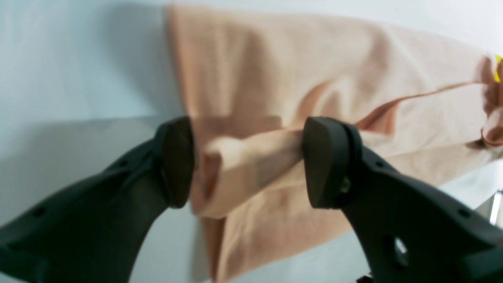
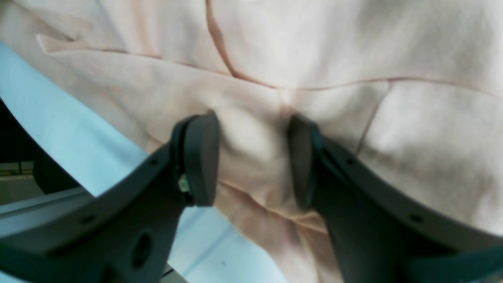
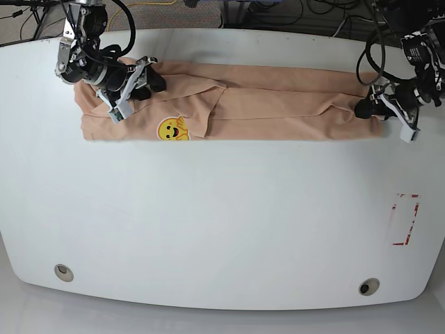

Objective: Layout the t-shirt on the table in an organized manner, then fold the t-shirt properly
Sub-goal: 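Grasp the shirt end with the left gripper and fold it toward the smiley patch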

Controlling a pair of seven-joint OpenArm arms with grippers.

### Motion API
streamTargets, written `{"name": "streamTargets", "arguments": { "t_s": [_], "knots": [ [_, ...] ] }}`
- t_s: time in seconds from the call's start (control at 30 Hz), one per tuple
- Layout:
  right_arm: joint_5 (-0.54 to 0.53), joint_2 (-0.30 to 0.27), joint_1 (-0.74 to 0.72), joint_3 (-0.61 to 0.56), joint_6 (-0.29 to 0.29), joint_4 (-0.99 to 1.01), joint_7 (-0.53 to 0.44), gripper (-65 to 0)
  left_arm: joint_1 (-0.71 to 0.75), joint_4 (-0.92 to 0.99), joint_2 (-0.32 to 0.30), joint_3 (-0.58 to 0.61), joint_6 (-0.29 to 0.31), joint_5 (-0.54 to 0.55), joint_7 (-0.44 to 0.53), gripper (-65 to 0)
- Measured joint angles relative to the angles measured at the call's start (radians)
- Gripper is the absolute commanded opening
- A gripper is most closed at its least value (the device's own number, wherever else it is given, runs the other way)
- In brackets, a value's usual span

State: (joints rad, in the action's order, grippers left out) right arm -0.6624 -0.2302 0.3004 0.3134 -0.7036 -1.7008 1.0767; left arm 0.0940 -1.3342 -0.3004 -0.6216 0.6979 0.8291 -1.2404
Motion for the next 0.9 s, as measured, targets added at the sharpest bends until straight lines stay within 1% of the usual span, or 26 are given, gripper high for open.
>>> {"name": "streamTargets", "arguments": {
  "t_s": [0.07, 0.13, 0.17, 0.2, 0.23, 0.27, 0.3, 0.4, 0.47, 0.5, 0.57, 0.73, 0.77, 0.8, 0.83, 0.9],
  "knots": [
    [0.001, 0.000, 0.000, 0.000, 0.000, 0.000, 0.001, -37.4, 0.000, -0.002, -0.004, 0.034, 0.000, 0.006, 0.005, -30.4],
    [0.001, 0.000, 0.000, 0.000, 0.000, 0.000, 0.001, -37.4, 0.000, -0.005, -0.008, 0.076, 0.002, 0.010, 0.006, -43.2],
    [0.000, 0.000, 0.000, 0.000, 0.000, 0.000, 0.000, -37.4, -0.001, -0.005, -0.006, 0.089, 0.003, 0.011, 0.006, -47.9],
    [0.000, 0.000, 0.000, 0.000, 0.000, 0.000, 0.000, -37.4, -0.002, -0.005, -0.004, 0.103, 0.002, 0.009, 0.003, -55.3],
    [0.000, 0.000, 0.000, 0.000, 0.000, 0.000, 0.000, -37.4, 0.000, -0.005, -0.003, 0.117, 0.002, 0.006, 0.003, -60.1],
    [0.000, 0.000, 0.000, 0.000, 0.000, 0.000, 0.000, -37.4, 0.005, -0.005, 0.000, 0.126, 0.002, 0.007, 0.003, -63.1],
    [0.000, 0.000, 0.000, 0.000, 0.000, 0.000, 0.000, -37.4, 0.010, -0.005, 0.003, 0.128, 0.002, 0.009, -0.001, -63.3],
    [0.001, 0.000, 0.000, 0.000, 0.000, 0.000, 0.000, -37.4, 0.031, -0.024, 0.002, 0.125, 0.002, 0.018, 0.002, -61.4],
    [0.001, 0.000, 0.000, 0.000, 0.000, 0.000, 0.000, -37.4, 0.052, -0.072, -0.006, 0.125, -0.001, -0.005, -0.021, -61.4],
    [0.000, 0.000, 0.000, 0.000, 0.000, 0.000, 0.000, -37.4, 0.060, -0.102, -0.009, 0.125, -0.002, -0.023, -0.044, -61.2],
    [-0.003, 0.000, 0.000, 0.000, 0.000, 0.000, 0.001, -37.4, 0.083, -0.169, -0.011, 0.126, -0.005, -0.038, -0.053, -61.2],
    [-0.003, 0.002, 0.000, -0.001, 0.000, 0.000, 0.000, -37.4, 0.125, -0.402, -0.014, 0.134, 0.000, -0.027, -0.061, -61.0],
    [-0.003, 0.002, 0.000, -0.001, 0.000, 0.000, 0.002, -37.4, 0.125, -0.441, -0.016, 0.145, 0.002, -0.020, -0.074, -61.0],
    [-0.003, 0.002, 0.000, -0.001, 0.000, 0.000, 0.002, -37.4, 0.124, -0.478, -0.018, 0.161, -0.010, -0.028, -0.087, -61.0],
    [-0.003, 0.001, 0.000, -0.001, 0.000, 0.000, 0.002, -37.4, 0.121, -0.527, -0.020, 0.192, -0.002, -0.026, -0.111, -60.8],
    [-0.003, 0.000, 0.000, -0.001, 0.000, 0.000, 0.001, -37.4, 0.112, -0.571, -0.011, 0.243, -0.001, -0.020, -0.120, -60.8]
  ]
}}
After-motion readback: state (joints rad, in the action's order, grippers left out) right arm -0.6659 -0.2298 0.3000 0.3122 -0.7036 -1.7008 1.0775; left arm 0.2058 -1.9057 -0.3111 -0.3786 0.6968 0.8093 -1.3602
